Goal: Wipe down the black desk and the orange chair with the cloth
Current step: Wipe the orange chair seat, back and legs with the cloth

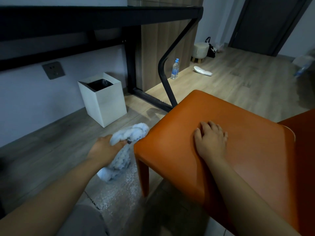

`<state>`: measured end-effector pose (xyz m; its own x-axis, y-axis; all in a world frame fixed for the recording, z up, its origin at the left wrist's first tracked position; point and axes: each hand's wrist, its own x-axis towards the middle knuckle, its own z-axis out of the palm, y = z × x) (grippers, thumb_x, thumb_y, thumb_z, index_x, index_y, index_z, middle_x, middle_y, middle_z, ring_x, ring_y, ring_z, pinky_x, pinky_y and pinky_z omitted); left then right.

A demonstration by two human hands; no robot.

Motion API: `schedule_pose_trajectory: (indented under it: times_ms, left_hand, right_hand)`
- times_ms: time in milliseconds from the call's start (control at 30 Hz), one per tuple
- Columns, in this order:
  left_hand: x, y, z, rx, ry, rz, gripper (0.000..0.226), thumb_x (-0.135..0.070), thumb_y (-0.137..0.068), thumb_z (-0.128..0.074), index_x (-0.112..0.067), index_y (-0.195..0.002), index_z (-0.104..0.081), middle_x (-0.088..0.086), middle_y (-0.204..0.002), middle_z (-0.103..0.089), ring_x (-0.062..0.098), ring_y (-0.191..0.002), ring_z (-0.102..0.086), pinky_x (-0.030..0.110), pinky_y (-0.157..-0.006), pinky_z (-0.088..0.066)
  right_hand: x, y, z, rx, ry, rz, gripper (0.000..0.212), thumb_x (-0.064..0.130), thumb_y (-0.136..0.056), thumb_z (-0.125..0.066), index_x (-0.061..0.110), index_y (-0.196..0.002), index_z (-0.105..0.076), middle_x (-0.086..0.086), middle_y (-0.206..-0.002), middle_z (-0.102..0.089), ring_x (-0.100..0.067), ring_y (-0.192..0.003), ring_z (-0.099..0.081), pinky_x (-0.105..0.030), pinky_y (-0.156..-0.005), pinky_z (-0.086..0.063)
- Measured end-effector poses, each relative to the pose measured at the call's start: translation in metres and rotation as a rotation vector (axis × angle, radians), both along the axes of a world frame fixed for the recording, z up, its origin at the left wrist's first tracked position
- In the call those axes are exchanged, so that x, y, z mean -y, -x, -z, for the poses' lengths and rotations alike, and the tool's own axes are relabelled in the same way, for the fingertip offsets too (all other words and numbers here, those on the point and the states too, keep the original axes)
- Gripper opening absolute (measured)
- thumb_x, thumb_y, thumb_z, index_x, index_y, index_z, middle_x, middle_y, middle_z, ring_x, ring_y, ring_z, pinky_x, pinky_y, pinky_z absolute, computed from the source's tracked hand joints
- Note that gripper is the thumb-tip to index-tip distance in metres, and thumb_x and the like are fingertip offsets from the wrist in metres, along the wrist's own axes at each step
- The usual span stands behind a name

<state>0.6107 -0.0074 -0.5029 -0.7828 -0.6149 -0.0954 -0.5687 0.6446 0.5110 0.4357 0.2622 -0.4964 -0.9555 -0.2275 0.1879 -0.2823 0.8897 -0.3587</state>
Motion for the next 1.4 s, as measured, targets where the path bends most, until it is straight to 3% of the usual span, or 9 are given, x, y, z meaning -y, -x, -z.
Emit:
schedule_pose_trajectory:
  times_ms: [367,567,733,800,933,1067,1133,1267,1400]
  left_hand:
    - [-0.031,-0.014,-0.057,-0.265,-0.104,0.054,0.044,-0.066,-0.075,-0.060,-0.028,-0.097,-0.066,0.006,-0.104,-0.062,0.017,-0.086,-0.064,0.031,-0.073,-0.052]
    - [-0.057,-0.031,-0.081,-0.295,-0.148,0.162,0.068,-0.075,-0.064,-0.062,-0.033,-0.118,-0.061,0.002,-0.116,-0.061,0.017,-0.100,-0.062,0.041,-0.089,-0.053]
    - [-0.092,-0.051,-0.100,-0.394,-0.213,0.232,0.050,-0.071,-0.069,-0.060,-0.037,-0.106,-0.063,-0.006,-0.098,-0.069,0.007,-0.086,-0.067,0.024,-0.073,-0.056]
    - [-0.101,-0.059,-0.106,-0.436,-0.335,0.222,0.050,-0.074,-0.072,-0.059,-0.038,-0.107,-0.062,-0.009,-0.097,-0.071,0.002,-0.084,-0.068,0.021,-0.072,-0.056]
    - [-0.116,-0.063,-0.109,-0.410,-0.776,0.247,0.057,-0.067,-0.087,-0.042,-0.031,-0.129,-0.054,0.004,-0.125,-0.062,0.022,-0.113,-0.062,0.047,-0.100,-0.047]
    - [-0.125,-0.063,-0.107,-0.487,-1.170,0.228,0.057,-0.031,-0.087,-0.050,-0.023,-0.142,-0.042,0.007,-0.137,-0.055,0.026,-0.121,-0.057,0.052,-0.104,-0.042]
    - [-0.128,-0.066,-0.102,-0.465,-1.077,0.236,0.060,-0.036,-0.084,-0.060,-0.030,-0.141,-0.043,0.004,-0.139,-0.052,0.027,-0.120,-0.058,0.054,-0.099,-0.046]
    - [-0.140,-0.072,-0.097,-0.526,-0.698,0.191,0.062,-0.059,-0.069,-0.071,-0.041,-0.126,-0.056,-0.006,-0.136,-0.051,0.024,-0.117,-0.057,0.046,-0.092,-0.053]
    - [-0.150,-0.072,-0.094,-0.590,-0.815,0.237,0.042,-0.057,-0.072,-0.062,-0.043,-0.113,-0.065,-0.004,-0.119,-0.066,0.019,-0.103,-0.067,0.041,-0.082,-0.057]
  right_hand:
    - [-0.007,-0.021,-0.014,-0.003,0.284,-0.091,0.044,0.034,-0.098,-0.047,0.018,-0.139,-0.049,-0.006,-0.149,-0.042,-0.025,-0.141,-0.032,-0.049,-0.118,-0.017]
    - [-0.004,-0.117,-0.049,0.252,0.796,-0.429,0.051,0.061,-0.079,-0.056,0.067,-0.127,-0.040,0.034,-0.139,-0.039,0.012,-0.127,-0.039,-0.021,-0.097,-0.041]
    - [-0.006,-0.155,-0.058,0.360,0.817,-0.613,0.058,0.057,-0.084,-0.058,0.054,-0.138,-0.038,0.028,-0.148,-0.033,0.009,-0.134,-0.034,-0.014,-0.099,-0.042]
    - [-0.009,-0.165,-0.059,0.451,0.845,-0.632,0.054,0.059,-0.082,-0.058,0.051,-0.134,-0.044,0.020,-0.143,-0.044,0.002,-0.128,-0.046,-0.021,-0.097,-0.049]
    - [-0.012,-0.183,-0.059,0.587,0.962,-0.606,0.055,0.064,-0.072,-0.066,0.056,-0.123,-0.048,0.019,-0.124,-0.061,-0.001,-0.113,-0.061,-0.020,-0.084,-0.054]
    - [-0.016,-0.185,-0.069,0.610,1.028,-0.607,0.105,0.058,-0.063,-0.074,0.047,-0.147,-0.013,0.034,-0.132,-0.041,0.018,-0.112,-0.052,-0.009,-0.082,-0.049]
    - [-0.021,-0.186,-0.076,0.600,1.020,-0.581,0.104,0.055,-0.061,-0.077,0.042,-0.146,-0.019,0.028,-0.133,-0.045,0.010,-0.114,-0.055,-0.013,-0.084,-0.052]
    - [-0.025,-0.190,-0.085,0.567,1.084,-0.450,0.058,0.054,-0.062,-0.074,0.032,-0.112,-0.055,0.017,-0.104,-0.065,0.002,-0.099,-0.065,-0.008,-0.073,-0.050]
    - [-0.021,-0.195,-0.089,0.517,1.206,-0.302,0.085,0.054,-0.055,-0.072,0.024,-0.132,-0.049,0.003,-0.122,-0.065,-0.015,-0.108,-0.065,-0.036,-0.093,-0.054]
